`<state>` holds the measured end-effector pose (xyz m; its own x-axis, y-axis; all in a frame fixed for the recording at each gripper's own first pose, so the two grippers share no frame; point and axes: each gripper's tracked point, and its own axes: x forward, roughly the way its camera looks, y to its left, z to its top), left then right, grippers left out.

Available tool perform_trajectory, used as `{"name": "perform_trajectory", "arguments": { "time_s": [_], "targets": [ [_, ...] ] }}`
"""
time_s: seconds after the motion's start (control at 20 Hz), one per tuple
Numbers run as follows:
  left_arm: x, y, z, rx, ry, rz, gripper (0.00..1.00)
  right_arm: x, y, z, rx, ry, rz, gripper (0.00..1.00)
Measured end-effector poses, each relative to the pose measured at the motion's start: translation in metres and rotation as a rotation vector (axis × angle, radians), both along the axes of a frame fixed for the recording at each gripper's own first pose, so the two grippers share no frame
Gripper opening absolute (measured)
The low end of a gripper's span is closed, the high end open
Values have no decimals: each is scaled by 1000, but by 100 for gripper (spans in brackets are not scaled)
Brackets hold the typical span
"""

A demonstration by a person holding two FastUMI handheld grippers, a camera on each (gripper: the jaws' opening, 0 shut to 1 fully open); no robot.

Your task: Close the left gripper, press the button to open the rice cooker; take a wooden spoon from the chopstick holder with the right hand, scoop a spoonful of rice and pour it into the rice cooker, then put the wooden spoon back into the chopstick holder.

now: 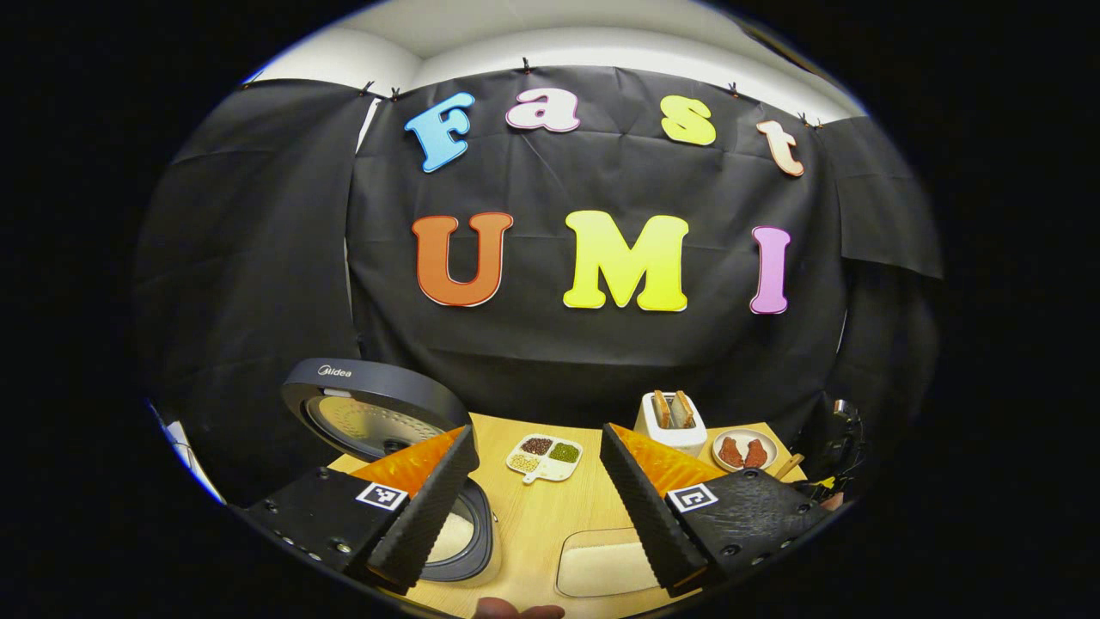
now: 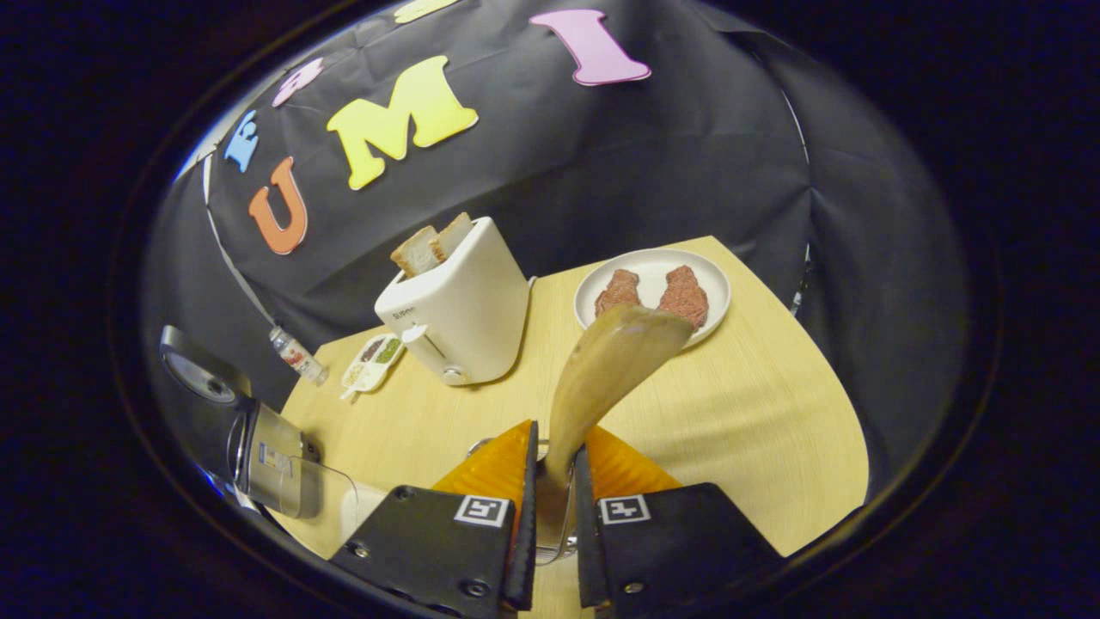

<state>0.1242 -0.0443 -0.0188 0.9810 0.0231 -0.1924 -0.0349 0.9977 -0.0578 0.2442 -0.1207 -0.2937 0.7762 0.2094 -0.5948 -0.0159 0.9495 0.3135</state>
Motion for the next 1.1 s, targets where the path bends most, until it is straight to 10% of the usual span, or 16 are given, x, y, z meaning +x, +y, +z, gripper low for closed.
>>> {"name": "perform_trajectory", "arguments": {
  "time_s": [0.35, 1.1],
  "targets": [
    [-23, 28, 4, -15, -30, 14, 94, -17, 1, 13, 54, 28, -134, 10],
    [-92, 144, 6, -49, -120, -32, 94, -82, 107, 158, -187, -258, -83, 9]
  ]
}}
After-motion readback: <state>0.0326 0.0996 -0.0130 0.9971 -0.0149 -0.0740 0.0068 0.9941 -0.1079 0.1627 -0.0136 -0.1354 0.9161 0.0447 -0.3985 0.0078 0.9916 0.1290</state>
